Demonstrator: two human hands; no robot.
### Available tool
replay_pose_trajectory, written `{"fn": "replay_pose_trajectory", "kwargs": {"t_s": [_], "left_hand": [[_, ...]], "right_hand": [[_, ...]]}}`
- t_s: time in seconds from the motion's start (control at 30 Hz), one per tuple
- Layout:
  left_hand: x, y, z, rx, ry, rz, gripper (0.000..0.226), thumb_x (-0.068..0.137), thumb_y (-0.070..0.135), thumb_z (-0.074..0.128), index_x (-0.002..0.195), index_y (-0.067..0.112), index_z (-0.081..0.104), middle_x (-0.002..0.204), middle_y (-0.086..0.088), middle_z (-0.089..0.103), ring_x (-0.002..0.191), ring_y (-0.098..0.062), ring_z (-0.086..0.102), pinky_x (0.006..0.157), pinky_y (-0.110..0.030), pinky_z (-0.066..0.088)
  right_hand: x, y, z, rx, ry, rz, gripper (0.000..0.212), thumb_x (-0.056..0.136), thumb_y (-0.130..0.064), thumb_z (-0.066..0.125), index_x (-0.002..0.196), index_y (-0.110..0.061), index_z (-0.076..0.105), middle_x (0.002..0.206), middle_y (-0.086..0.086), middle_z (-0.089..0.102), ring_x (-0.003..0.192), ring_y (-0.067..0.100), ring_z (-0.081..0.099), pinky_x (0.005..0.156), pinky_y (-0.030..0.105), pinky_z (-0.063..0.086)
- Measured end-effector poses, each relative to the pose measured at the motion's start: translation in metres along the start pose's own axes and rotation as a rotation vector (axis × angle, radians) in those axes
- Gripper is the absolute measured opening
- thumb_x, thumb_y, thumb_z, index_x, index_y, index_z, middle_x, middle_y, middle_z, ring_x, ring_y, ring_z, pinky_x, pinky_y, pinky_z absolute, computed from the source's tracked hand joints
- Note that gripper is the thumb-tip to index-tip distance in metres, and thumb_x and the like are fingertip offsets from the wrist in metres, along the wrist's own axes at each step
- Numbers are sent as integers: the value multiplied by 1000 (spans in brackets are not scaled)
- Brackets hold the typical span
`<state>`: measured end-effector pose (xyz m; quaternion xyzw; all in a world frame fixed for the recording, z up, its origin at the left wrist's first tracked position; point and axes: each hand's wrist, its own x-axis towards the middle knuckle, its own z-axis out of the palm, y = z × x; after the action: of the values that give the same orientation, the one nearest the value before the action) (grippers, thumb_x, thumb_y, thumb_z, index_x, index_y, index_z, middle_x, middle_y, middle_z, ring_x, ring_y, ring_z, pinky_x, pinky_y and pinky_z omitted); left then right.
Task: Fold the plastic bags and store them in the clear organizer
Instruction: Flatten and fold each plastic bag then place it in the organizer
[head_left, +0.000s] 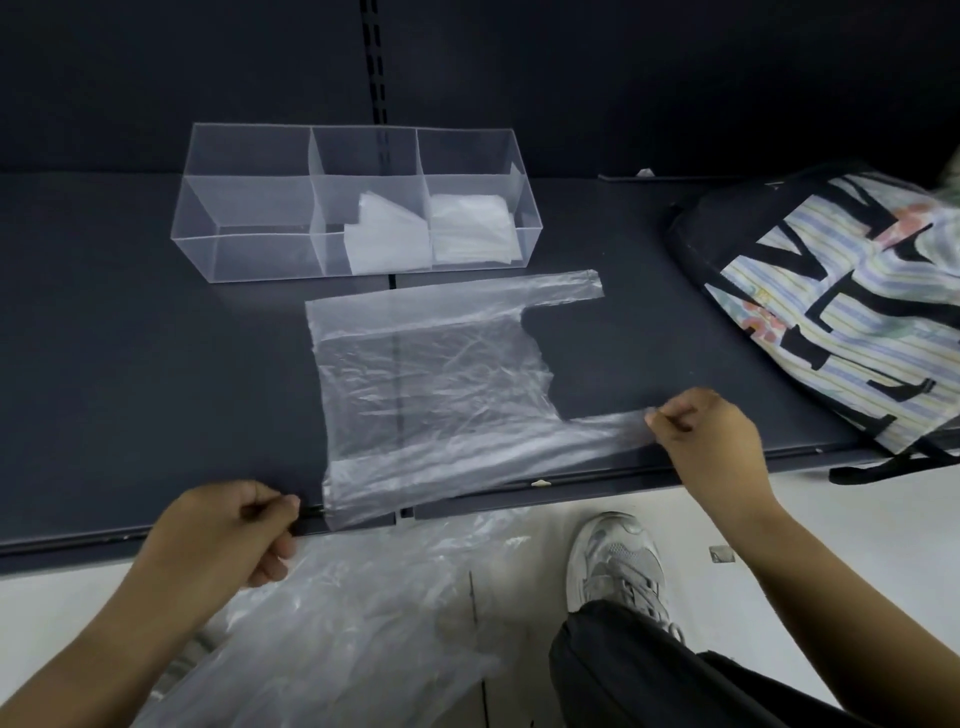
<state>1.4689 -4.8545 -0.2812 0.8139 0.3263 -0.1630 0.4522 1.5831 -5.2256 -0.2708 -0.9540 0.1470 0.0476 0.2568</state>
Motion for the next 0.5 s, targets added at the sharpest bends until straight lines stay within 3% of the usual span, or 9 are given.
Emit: {"fn": "replay_pose_trajectory", "kwargs": {"t_s": [0.07,0.13,0.2,0.23,0.27,0.33,0.4,0.5], "left_hand": [[-5,1,-2,295,112,118,33,88,31,62,57,20,61,48,4,62,39,-14,58,48,-26,42],[-8,12,1,482,374,387,31,87,30,64,58,25,54,46,7,54,39,-7,47,44,-21,32],[-7,26,12,442,515,690,14,91,13,61,77,18,62,71,2,62,57,-13,51,53,-27,41],[-1,31,20,449,513,778,9,91,7,58,91,11,66,87,-6,65,73,-22,58,68,-33,48],[5,36,29,482,466,814,19,90,4,56,106,5,66,103,-14,65,90,-31,61,85,-38,49],[16,36,43,597,335,853,37,93,7,55,128,-1,56,131,-20,56,122,-37,53,107,-47,35],[21,30,48,763,250,858,50,99,31,37,139,2,45,145,-15,45,136,-31,40,112,-52,28],[30,18,46,921,200,859,65,97,51,23,146,10,35,154,-8,31,143,-25,27,112,-55,28]], "right_hand": [[-4,-9,-5,-126,86,-33,21,87,-20,66,102,-12,54,93,7,60,88,33,59,70,35,43],[-9,-30,-3,-133,228,-216,31,82,-10,67,111,-7,55,107,16,54,96,38,54,78,43,43],[-22,-66,12,-70,244,-494,35,81,-2,64,115,-4,59,116,19,53,106,38,52,91,45,42],[-32,-85,25,-34,145,-632,37,83,-2,61,120,-4,58,125,19,52,115,35,49,102,42,38],[-42,-103,40,-8,-6,-745,40,88,-5,57,129,-5,54,136,17,48,126,31,43,111,36,30],[-58,-131,72,-25,-276,-899,47,97,-13,47,143,-5,39,152,13,33,141,25,28,118,28,12],[-58,-139,99,-126,-351,-975,52,102,-23,40,149,-7,25,159,10,18,147,21,15,120,31,4],[-32,-118,111,-394,-261,-904,64,100,-51,21,153,-20,6,161,3,-1,148,17,-4,120,37,-6]]}}
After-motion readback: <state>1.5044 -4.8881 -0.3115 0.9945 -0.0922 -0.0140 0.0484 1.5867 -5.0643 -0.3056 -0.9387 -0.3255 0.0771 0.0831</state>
